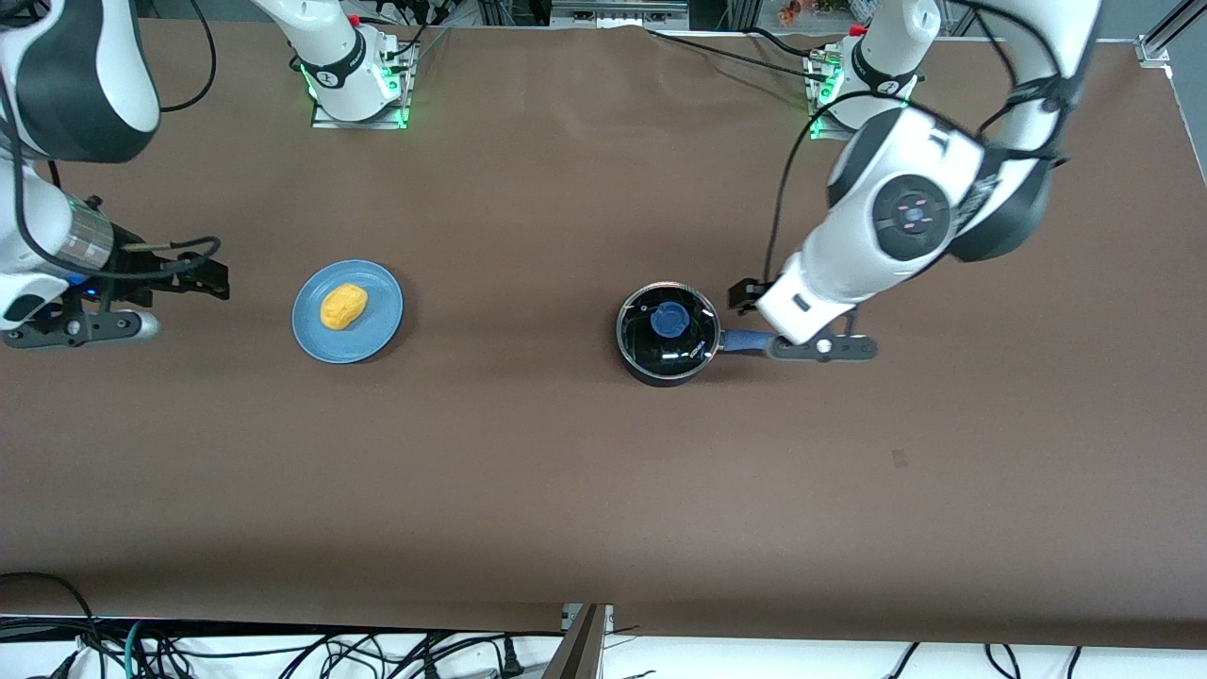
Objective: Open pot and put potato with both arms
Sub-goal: 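Reach the left gripper to the lid knob while the right gripper reaches the potato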
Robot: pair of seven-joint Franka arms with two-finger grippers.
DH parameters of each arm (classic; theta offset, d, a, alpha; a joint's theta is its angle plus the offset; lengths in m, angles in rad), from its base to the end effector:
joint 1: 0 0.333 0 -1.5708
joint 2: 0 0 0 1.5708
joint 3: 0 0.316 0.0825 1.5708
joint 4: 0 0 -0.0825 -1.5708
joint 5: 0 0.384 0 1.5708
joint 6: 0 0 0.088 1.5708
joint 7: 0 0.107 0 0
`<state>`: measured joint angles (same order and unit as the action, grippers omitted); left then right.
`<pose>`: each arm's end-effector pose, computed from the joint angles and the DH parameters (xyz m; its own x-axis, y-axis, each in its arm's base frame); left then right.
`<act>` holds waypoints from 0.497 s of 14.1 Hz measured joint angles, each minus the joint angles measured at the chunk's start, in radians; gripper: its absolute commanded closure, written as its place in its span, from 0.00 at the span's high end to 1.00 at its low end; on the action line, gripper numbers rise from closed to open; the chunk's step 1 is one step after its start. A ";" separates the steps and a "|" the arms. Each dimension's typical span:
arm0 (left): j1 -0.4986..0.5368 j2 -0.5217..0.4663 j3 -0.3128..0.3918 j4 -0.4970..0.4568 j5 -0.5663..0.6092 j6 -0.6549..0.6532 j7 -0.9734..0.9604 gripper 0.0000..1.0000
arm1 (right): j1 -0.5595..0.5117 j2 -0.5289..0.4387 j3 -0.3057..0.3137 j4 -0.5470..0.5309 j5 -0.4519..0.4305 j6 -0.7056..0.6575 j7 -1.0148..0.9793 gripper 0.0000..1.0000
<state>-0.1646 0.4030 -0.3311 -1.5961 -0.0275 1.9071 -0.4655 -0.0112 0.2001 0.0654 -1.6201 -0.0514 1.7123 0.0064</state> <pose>0.5914 -0.2929 0.4050 0.9910 -0.0069 -0.1335 0.0070 -0.9946 0.1035 0.6116 0.0255 0.4959 0.9927 0.0548 -0.1071 0.0591 -0.9975 0.0375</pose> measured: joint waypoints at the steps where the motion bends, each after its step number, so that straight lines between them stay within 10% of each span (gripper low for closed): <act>1: -0.021 0.021 0.000 0.000 0.000 0.035 -0.001 1.00 | 0.000 0.002 0.001 -0.038 0.000 0.027 0.064 1.00; 7: -0.143 0.130 0.002 0.005 0.049 0.139 -0.004 1.00 | 0.001 0.040 0.010 -0.362 0.001 0.297 0.385 1.00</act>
<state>-0.3078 0.5327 -0.3292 -1.5909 0.0214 2.0459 -0.4695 -0.0097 0.2400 0.0759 -1.9825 -0.0501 2.0096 0.3917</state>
